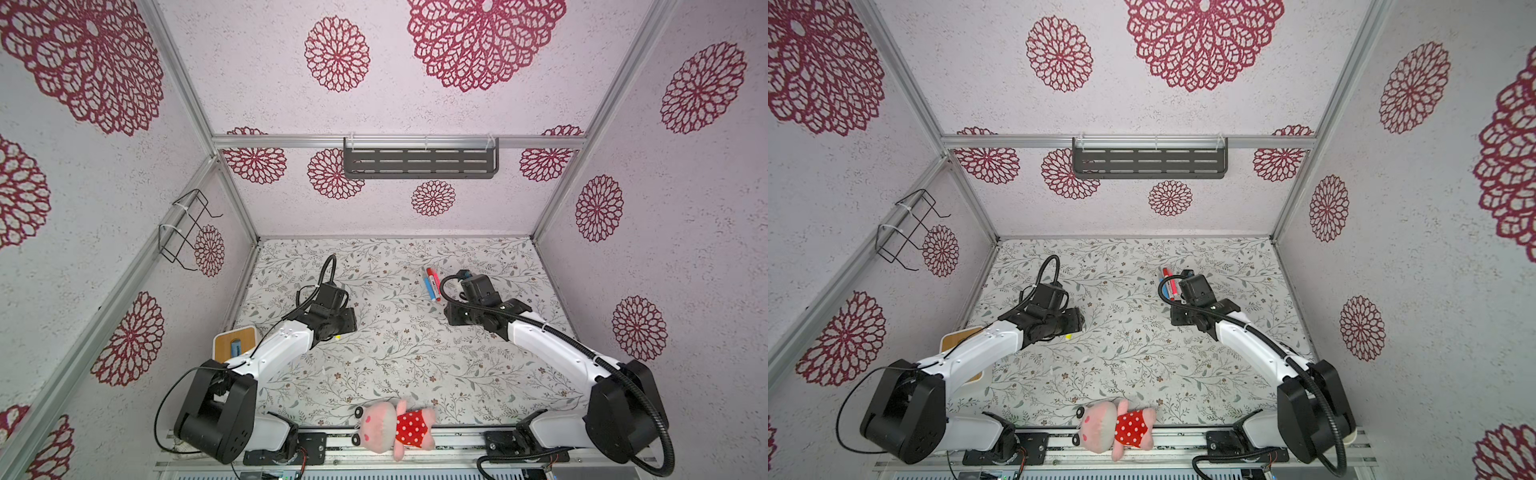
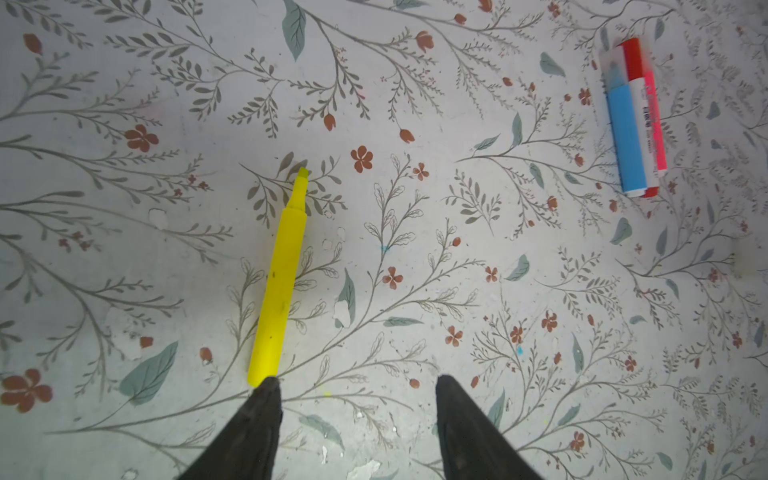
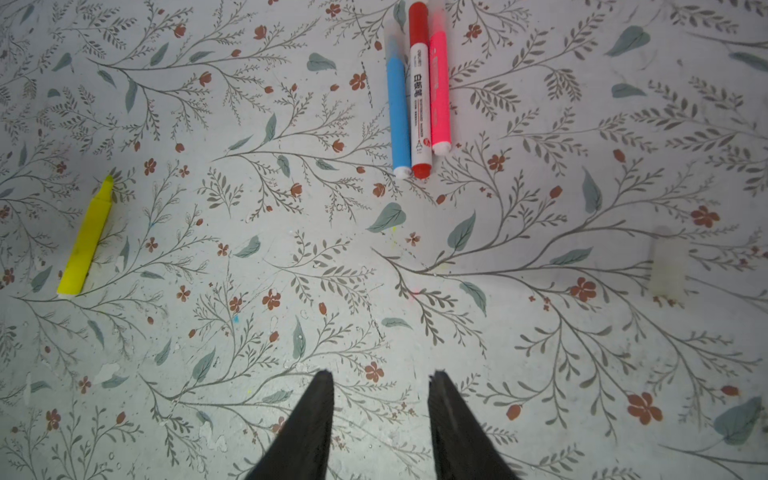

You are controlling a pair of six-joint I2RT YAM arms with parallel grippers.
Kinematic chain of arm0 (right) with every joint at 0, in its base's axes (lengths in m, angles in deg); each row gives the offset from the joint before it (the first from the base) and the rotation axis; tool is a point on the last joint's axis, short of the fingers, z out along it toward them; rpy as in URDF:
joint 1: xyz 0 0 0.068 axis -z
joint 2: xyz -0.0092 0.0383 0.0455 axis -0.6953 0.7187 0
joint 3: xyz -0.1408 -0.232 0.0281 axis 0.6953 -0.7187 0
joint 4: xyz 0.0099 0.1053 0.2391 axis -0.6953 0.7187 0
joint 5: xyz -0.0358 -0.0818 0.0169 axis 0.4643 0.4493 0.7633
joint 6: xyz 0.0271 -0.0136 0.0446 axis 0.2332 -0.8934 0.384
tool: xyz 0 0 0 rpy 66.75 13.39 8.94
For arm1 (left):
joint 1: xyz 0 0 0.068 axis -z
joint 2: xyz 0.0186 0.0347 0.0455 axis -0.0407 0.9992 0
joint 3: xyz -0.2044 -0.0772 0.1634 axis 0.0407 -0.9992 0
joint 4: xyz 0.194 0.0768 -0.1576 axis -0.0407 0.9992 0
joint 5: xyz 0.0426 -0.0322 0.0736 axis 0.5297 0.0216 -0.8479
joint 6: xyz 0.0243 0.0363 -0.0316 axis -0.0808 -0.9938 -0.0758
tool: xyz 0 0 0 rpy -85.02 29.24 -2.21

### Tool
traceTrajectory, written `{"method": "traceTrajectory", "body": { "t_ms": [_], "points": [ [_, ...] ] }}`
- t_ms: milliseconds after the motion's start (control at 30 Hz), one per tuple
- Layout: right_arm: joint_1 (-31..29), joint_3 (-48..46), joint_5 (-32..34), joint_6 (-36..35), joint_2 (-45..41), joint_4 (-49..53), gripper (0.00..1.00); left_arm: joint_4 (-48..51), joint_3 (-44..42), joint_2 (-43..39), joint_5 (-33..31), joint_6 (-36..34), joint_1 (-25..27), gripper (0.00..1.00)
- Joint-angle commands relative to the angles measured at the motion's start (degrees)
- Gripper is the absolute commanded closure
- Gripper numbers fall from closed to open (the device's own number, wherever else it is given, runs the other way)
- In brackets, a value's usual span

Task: Insert the pens into the pen caps
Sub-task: 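Raise the right gripper away while the left gripper moves over the yellow highlighter, then lower the left gripper and close it on the yellow highlighter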

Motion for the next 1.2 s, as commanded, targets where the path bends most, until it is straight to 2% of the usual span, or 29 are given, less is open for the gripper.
{"method": "traceTrajectory", "body": {
  "t_ms": [0, 167, 367, 733, 1000, 1167],
  "points": [
    [-0.2, -3.5, -1.5, 2.6, -4.9, -4.4, 0.58, 0.2, 1.9, 3.0, -0.7, -1.6, -0.9, 0.38],
    [-0.2, -9.3, -1.9, 3.9, -8.6, -7.2, 0.57, 0.4, 2.4, 6.2, -1.6, -1.7, -1.4, 0.4],
    [-0.2, -11.8, -2.9, 4.6, -9.7, -8.7, 0.57, 0.2, 2.5, 8.7, -1.8, -2.0, -2.7, 0.41],
    [-0.1, -12.8, -4.4, 5.5, -10.3, -10.3, 0.56, 0.4, 3.7, 12.4, -2.1, -3.0, -3.7, 0.48],
    [0.0, -12.5, -4.4, 6.0, -10.9, -10.8, 0.56, 0.0, 3.3, 14.1, -0.8, -2.9, -3.7, 0.6],
    [0.1, -11.8, -4.2, 6.1, -10.7, -11.1, 0.55, 1.0, 2.7, 14.3, -1.5, -3.0, -3.5, 0.62]
  ]
}}
